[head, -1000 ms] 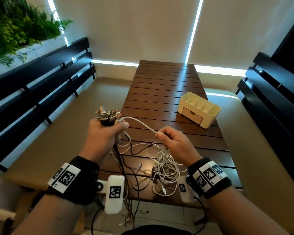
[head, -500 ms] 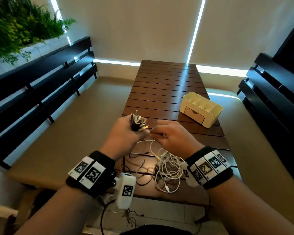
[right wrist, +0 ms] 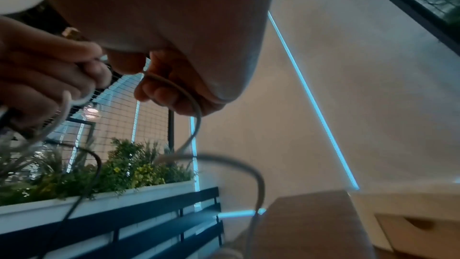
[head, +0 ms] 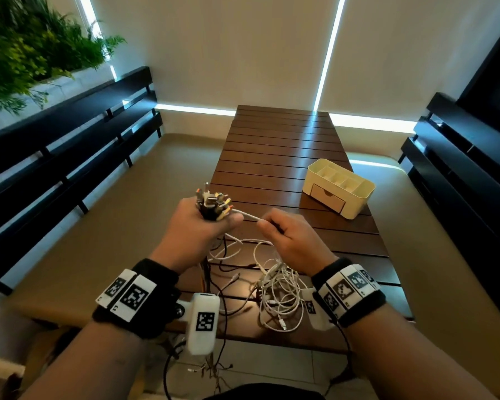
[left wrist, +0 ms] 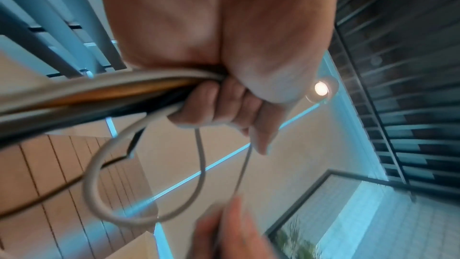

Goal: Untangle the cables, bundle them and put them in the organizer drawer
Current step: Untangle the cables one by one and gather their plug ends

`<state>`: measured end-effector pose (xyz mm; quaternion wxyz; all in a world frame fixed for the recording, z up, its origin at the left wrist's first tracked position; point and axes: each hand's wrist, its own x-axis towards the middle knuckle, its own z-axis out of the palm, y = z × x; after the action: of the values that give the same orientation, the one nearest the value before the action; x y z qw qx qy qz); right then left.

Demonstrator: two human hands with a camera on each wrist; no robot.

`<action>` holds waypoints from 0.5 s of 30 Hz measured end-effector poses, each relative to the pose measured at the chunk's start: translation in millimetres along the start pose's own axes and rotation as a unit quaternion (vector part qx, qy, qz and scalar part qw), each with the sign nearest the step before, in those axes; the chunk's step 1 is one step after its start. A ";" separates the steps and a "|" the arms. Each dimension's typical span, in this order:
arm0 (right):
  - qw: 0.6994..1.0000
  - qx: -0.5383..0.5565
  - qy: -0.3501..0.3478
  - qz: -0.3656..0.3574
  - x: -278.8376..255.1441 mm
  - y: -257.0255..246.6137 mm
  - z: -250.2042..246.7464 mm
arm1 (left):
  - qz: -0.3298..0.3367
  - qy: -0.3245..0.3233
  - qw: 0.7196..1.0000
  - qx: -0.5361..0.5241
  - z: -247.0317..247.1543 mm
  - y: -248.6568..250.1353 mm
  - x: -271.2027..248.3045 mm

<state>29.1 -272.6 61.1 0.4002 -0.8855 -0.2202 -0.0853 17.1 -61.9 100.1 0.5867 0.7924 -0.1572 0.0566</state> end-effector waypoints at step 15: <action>0.985 0.140 -0.046 0.094 2.8 5.4 -20.9 | -0.189 0.060 0.975 -0.097 -8.5 -43.5 5.1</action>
<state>34.6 -290.4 72.3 0.5159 -0.8404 -0.1644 0.0250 36.5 -43.4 64.5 0.6692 0.7422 0.0264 -0.0231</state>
